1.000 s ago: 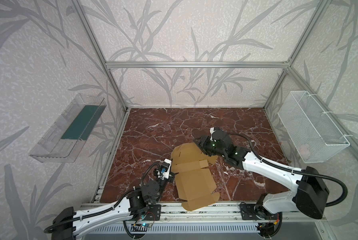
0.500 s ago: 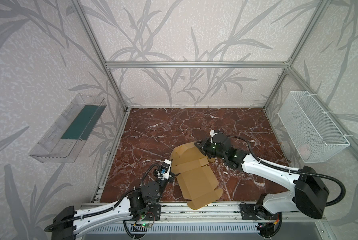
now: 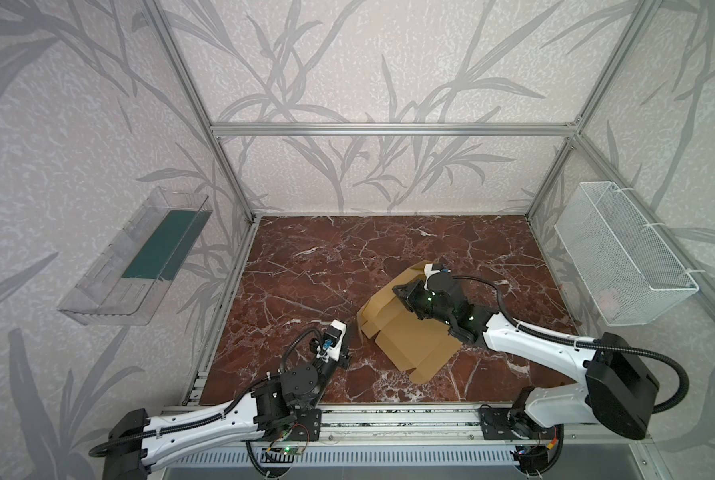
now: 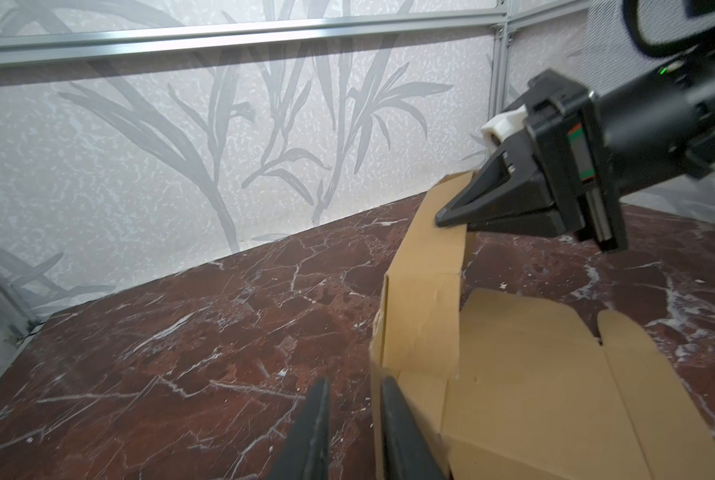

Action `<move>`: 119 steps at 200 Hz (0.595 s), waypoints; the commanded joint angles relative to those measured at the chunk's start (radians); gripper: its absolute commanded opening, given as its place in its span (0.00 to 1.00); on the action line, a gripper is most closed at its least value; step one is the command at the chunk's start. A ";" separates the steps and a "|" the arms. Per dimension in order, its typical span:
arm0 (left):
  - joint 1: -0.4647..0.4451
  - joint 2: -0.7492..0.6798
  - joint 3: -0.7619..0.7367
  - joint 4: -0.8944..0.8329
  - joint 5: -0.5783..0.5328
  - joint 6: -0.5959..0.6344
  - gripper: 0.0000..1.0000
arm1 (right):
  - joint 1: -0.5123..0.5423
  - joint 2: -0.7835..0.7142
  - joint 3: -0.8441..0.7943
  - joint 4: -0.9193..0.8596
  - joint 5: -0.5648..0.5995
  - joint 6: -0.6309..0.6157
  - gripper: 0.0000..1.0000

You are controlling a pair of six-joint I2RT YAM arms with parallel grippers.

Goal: Fold the paper box

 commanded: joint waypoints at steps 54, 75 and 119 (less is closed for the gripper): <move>-0.037 -0.003 0.266 -0.372 -0.230 -0.141 0.50 | -0.048 -0.066 -0.076 0.039 -0.026 -0.037 0.02; -0.024 -0.003 0.364 -0.626 -0.247 -0.191 0.68 | -0.058 -0.082 -0.079 0.008 -0.030 -0.051 0.01; 0.052 -0.004 0.379 -0.803 -0.099 -0.168 0.79 | -0.063 -0.116 -0.046 -0.076 -0.038 -0.120 0.02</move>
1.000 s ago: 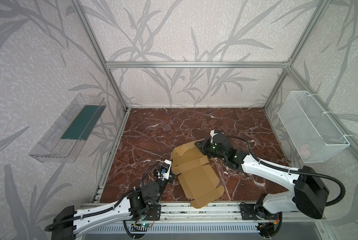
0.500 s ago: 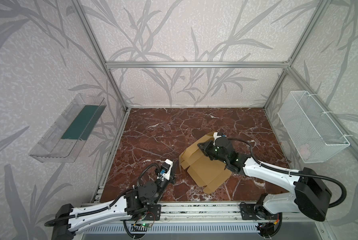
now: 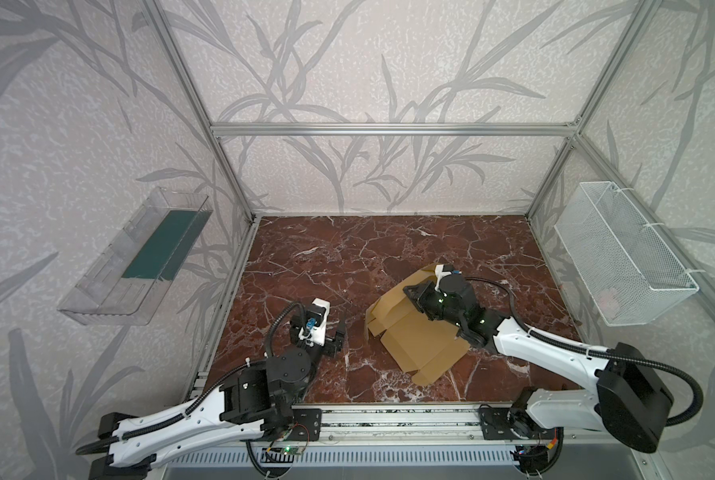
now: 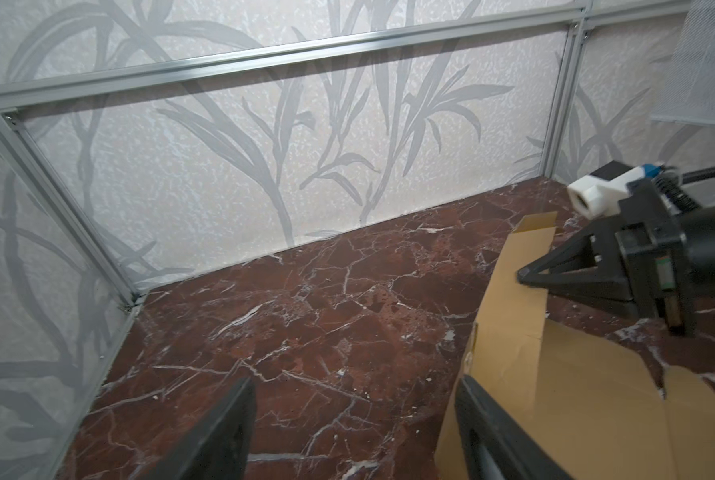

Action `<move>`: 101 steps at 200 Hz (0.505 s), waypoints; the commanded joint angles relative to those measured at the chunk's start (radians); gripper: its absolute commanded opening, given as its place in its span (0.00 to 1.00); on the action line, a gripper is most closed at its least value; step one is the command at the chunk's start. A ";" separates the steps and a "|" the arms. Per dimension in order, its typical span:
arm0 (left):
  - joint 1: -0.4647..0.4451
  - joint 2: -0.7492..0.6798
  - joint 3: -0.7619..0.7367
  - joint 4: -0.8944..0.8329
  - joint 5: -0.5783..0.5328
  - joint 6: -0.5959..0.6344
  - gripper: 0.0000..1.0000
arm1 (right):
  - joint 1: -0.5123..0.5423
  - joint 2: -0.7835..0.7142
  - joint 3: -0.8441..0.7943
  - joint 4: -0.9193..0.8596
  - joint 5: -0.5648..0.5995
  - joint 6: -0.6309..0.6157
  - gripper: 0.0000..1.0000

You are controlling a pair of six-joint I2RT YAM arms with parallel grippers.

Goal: Fold the paper box

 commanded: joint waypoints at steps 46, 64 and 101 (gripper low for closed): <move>0.260 0.228 -0.035 0.001 0.291 0.010 0.76 | -0.006 -0.058 0.032 -0.120 -0.012 -0.088 0.01; 0.290 0.306 -0.057 0.091 0.424 0.097 0.76 | -0.007 -0.068 0.033 -0.137 -0.012 -0.094 0.01; 0.308 0.456 -0.079 0.227 0.546 0.198 0.79 | -0.017 -0.071 0.039 -0.159 -0.022 -0.107 0.01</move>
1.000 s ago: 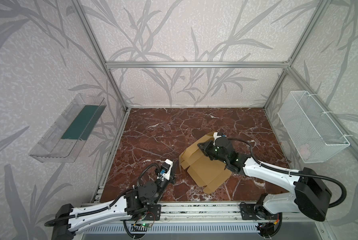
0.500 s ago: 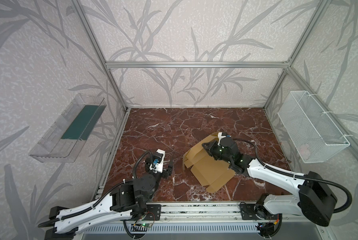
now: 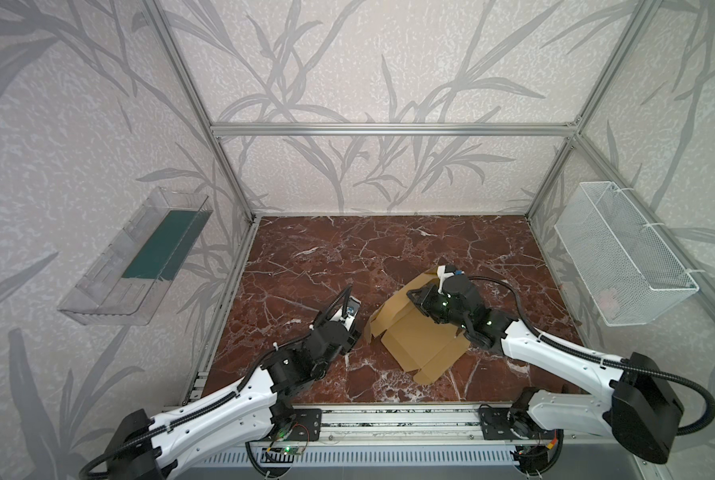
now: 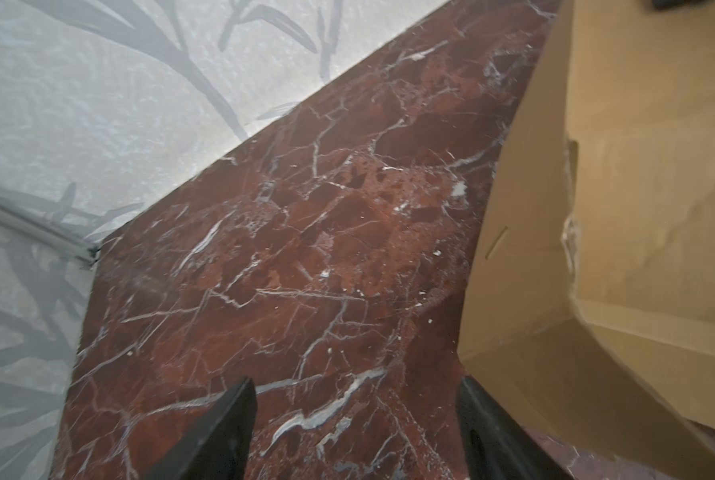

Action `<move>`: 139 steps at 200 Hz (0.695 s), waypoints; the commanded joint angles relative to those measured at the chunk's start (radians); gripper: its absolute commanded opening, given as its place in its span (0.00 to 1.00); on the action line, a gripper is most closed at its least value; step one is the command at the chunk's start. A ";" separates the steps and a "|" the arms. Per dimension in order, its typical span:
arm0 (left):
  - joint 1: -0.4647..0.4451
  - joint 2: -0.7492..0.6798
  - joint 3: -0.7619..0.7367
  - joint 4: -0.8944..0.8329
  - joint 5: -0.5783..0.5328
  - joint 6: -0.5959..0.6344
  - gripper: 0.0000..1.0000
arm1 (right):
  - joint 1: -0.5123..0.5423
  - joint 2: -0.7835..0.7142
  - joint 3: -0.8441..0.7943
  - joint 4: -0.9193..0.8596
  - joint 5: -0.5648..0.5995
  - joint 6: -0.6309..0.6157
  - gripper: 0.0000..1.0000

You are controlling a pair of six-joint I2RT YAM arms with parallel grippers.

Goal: Fold the paper box

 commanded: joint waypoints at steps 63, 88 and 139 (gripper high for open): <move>0.079 0.123 -0.060 0.332 0.268 0.171 0.82 | -0.020 0.018 0.047 -0.037 -0.031 -0.031 0.02; 0.091 0.136 -0.076 0.381 0.312 0.175 0.82 | -0.028 0.030 0.056 -0.037 -0.042 -0.036 0.02; 0.098 0.192 -0.066 0.420 0.421 0.161 0.82 | -0.049 0.068 0.056 -0.019 -0.066 -0.032 0.02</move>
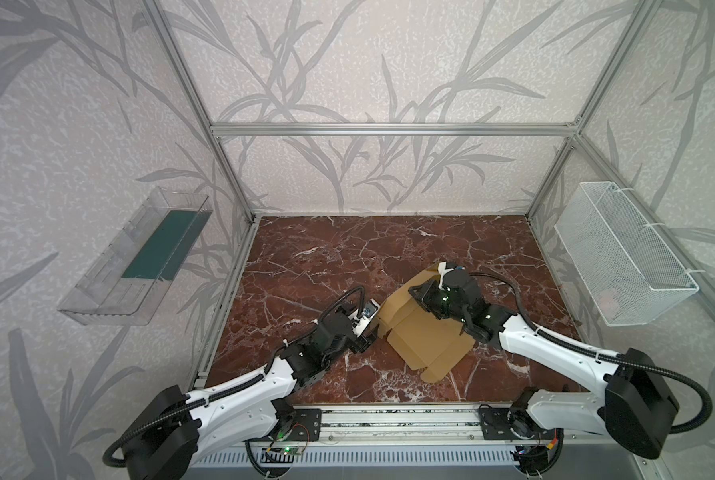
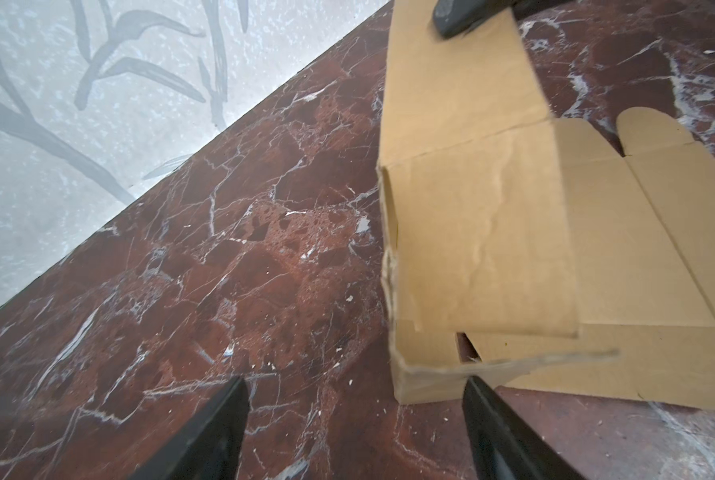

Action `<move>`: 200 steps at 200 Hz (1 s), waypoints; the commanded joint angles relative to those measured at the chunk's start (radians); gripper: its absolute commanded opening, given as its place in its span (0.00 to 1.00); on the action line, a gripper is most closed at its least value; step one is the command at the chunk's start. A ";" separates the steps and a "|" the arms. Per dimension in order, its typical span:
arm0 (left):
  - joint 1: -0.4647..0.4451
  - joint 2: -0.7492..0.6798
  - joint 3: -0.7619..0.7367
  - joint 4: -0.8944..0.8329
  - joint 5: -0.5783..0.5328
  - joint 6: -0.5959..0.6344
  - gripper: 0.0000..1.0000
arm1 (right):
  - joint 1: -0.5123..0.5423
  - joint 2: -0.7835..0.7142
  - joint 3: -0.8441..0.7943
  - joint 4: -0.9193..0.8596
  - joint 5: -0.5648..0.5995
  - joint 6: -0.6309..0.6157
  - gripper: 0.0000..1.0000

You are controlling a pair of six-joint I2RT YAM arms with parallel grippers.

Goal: Fold the paper box

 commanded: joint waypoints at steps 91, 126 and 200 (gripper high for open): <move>0.040 0.162 0.036 0.146 0.141 0.004 0.82 | -0.031 0.074 0.064 -0.018 -0.032 -0.013 0.02; 0.057 0.092 0.026 0.137 0.147 -0.015 0.82 | -0.046 0.099 0.077 -0.016 -0.036 -0.020 0.02; 0.058 -0.204 -0.017 -0.087 0.124 0.082 0.83 | -0.059 0.133 0.085 0.009 -0.061 -0.013 0.02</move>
